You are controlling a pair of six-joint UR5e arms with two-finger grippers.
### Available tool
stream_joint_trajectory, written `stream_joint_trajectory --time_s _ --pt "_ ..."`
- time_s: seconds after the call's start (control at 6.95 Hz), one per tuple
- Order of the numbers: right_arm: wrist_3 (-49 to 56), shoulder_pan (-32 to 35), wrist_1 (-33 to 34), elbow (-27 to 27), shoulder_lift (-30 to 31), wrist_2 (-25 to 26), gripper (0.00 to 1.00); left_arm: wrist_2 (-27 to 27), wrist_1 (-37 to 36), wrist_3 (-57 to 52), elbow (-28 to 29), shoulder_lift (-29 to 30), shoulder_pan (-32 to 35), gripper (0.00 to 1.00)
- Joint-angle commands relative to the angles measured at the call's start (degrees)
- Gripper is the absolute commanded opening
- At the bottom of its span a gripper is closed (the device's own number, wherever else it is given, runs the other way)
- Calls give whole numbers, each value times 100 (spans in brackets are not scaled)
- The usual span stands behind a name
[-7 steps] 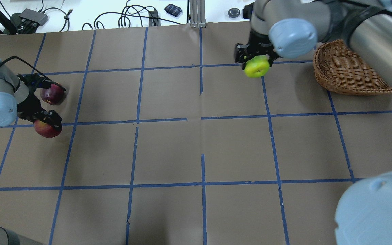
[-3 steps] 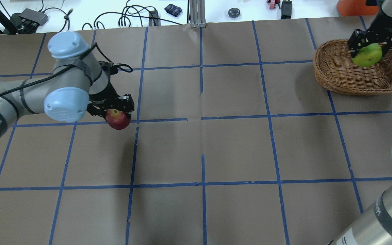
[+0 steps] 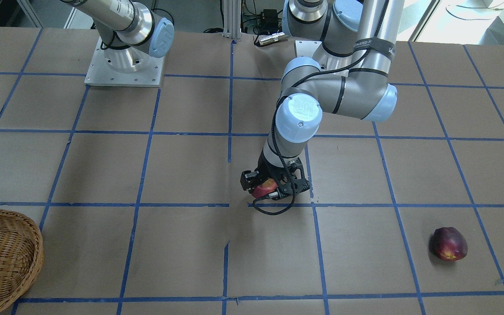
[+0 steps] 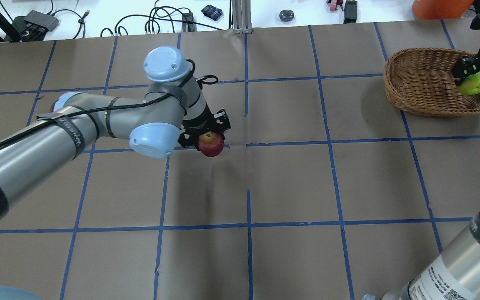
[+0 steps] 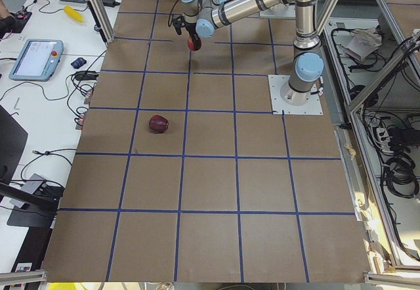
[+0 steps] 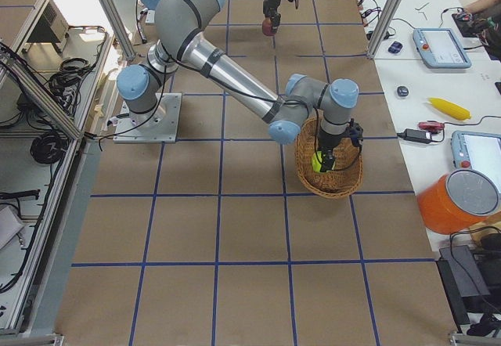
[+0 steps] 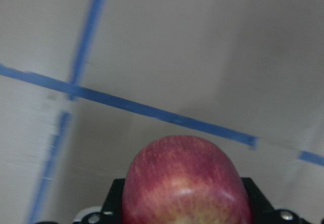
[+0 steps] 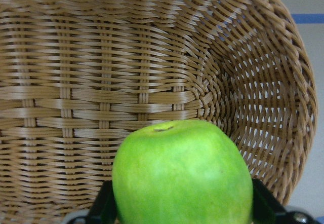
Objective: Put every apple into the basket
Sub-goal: 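Carry lighter red apple to center with left gripper while right releases green apple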
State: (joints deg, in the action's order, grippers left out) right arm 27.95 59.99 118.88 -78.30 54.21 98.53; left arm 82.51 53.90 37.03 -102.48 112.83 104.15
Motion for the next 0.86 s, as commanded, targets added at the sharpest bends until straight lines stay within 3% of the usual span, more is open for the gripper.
stream_joint_trajectory --time_s 0.0,0.14,0.29,0.58,0.72 --pt "61 -127 361 -1 -287 -18 53 -217 -360 906 281 519 516 37" --pt "61 -128 538 51 -271 -9 100 -191 -450 850 395 634 536 51" --pt "61 -128 539 52 -280 -61 100 -165 -459 841 422 644 536 100" --pt "0 -76 347 69 -18 -88 100 35 -363 159 457 426 414 100" --pt "-27 125 -72 78 236 -245 100 29 -241 -80 457 294 65 100"
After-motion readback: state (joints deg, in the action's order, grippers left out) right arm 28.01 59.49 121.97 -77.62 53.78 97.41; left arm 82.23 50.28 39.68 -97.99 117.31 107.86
